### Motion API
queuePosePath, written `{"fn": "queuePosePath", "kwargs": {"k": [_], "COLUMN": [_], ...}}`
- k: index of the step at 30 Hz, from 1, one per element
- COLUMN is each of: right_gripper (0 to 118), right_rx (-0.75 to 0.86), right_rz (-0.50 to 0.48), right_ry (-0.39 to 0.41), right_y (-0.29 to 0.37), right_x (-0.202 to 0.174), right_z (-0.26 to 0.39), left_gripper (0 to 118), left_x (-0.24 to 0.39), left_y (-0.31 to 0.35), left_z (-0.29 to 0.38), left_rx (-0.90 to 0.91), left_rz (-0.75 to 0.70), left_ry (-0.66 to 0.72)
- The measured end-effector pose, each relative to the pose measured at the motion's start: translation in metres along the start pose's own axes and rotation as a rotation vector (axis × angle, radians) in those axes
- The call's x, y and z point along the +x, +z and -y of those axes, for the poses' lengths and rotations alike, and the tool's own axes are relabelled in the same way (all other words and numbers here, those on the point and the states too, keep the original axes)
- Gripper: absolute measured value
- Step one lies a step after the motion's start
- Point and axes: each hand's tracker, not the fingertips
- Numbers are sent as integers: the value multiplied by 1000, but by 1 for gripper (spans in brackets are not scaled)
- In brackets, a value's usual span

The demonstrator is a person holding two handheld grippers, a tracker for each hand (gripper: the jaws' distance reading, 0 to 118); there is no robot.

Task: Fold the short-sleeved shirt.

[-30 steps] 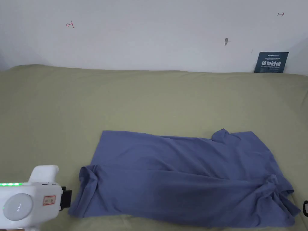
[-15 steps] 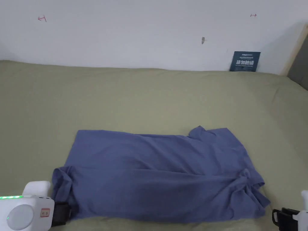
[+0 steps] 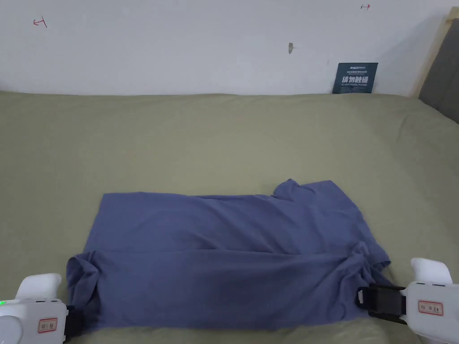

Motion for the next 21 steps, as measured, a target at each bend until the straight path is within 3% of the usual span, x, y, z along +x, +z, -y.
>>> {"fn": "queuePosePath", "kwargs": {"k": [1,2,3,14,21], "right_gripper": [62,24,7,6,6], "right_rx": [2,3,15,47,42], "right_rz": [12,0,12,31,43], "right_ry": [-25,-14,-1,60,112], "right_y": [-3,-1,1,52,101], "right_x": [4,6,7,5,9], "right_z": [-2,-3,-3,34,92], "left_gripper": [3,4,3,3,3], "left_x": [1,2,-4,-2,-13], "left_y": [1,2,0,36,81], "left_z": [1,2,0,11,70], "left_rx": [0,-1,2,61,44], "left_rz": [3,10,12,-17,4], "left_ry": [2,3,0,-31,-8]}}
